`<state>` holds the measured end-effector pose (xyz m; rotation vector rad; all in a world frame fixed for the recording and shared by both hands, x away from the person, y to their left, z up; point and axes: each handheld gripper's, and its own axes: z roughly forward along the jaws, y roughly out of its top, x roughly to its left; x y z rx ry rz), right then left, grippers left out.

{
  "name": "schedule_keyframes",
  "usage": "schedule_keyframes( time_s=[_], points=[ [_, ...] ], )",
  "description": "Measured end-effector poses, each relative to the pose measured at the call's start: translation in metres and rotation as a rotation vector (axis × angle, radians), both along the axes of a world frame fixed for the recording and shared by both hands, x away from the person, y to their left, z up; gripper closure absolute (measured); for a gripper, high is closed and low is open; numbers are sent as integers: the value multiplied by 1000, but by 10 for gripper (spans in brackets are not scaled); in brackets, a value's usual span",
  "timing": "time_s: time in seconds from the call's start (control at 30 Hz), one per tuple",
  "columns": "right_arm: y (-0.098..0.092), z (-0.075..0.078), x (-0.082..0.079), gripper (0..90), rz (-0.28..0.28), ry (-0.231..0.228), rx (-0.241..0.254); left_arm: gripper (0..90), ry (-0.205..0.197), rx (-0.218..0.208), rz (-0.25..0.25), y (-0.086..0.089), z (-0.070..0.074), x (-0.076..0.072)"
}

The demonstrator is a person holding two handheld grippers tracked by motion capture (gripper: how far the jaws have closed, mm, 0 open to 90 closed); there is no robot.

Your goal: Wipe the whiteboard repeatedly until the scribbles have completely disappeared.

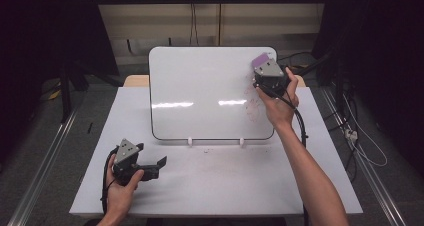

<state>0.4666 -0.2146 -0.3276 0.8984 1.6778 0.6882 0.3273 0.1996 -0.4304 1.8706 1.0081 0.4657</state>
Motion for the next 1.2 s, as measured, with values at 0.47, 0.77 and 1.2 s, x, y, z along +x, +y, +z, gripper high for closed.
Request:
schedule_keyframes(
  time_s=[0.47, 0.77, 1.2],
  points=[
    [15, -19, -18, 418, 117, 56, -37, 50, 5, 1, 3, -1, -1, 0],
    [-18, 7, 4, 418, 9, 31, 28, 51, 3, -5, 3, 1, -1, 0],
    [5, -16, -15, 418, 124, 73, -21, 51, 3, 1, 1, -2, -1, 0]
  ],
)
